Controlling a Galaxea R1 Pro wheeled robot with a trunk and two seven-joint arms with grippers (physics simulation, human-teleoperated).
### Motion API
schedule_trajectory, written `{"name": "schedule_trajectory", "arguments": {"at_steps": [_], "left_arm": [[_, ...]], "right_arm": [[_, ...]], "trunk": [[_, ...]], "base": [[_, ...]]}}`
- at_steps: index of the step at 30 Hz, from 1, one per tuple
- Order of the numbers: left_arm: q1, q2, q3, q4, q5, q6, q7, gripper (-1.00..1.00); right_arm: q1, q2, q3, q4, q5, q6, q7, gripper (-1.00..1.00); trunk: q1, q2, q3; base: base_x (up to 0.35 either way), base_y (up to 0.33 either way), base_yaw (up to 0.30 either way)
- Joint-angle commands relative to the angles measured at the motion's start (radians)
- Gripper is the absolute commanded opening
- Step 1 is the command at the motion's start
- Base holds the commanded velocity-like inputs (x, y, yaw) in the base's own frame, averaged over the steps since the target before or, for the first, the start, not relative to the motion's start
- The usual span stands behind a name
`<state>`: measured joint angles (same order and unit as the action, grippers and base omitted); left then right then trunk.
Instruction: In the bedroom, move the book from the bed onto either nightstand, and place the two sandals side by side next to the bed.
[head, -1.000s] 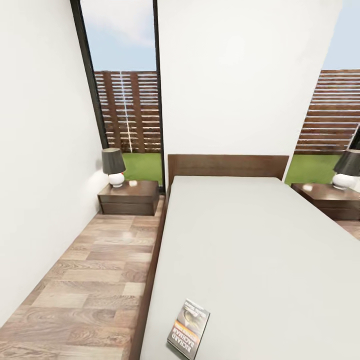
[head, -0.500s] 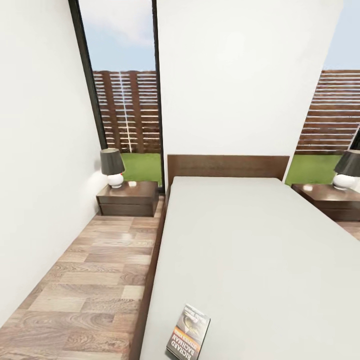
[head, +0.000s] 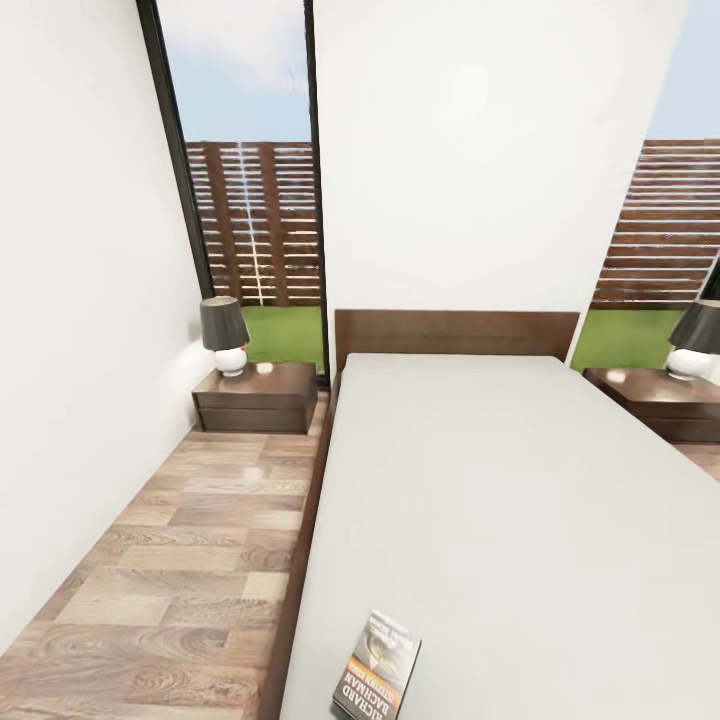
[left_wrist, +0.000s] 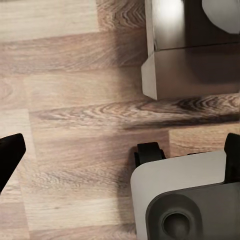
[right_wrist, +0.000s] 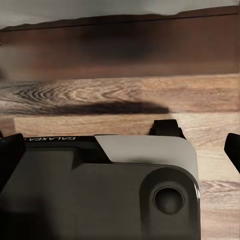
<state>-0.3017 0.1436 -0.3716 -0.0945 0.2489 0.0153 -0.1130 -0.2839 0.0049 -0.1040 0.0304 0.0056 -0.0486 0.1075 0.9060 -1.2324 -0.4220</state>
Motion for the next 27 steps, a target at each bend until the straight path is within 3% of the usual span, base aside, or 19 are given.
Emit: {"name": "schedule_trajectory", "arguments": {"at_steps": [1,27], "left_arm": [[0.000,0.001,-0.008,-0.001,0.010,0.002,-0.003,1.00],[0.000,0.000,-0.008,-0.001,0.010,0.002,-0.002,1.00]], "right_arm": [[-0.001,0.000,-0.008,0.003,0.000,-0.005,0.003,1.00],[-0.001,0.000,-0.008,0.002,-0.001,-0.005,0.003,1.00]], "trunk": [[0.000,-0.001,-0.001],[0.000,-0.001,-0.001]], "base": [[0.108,0.000,0.000],[0.061,0.000,0.000]]}}
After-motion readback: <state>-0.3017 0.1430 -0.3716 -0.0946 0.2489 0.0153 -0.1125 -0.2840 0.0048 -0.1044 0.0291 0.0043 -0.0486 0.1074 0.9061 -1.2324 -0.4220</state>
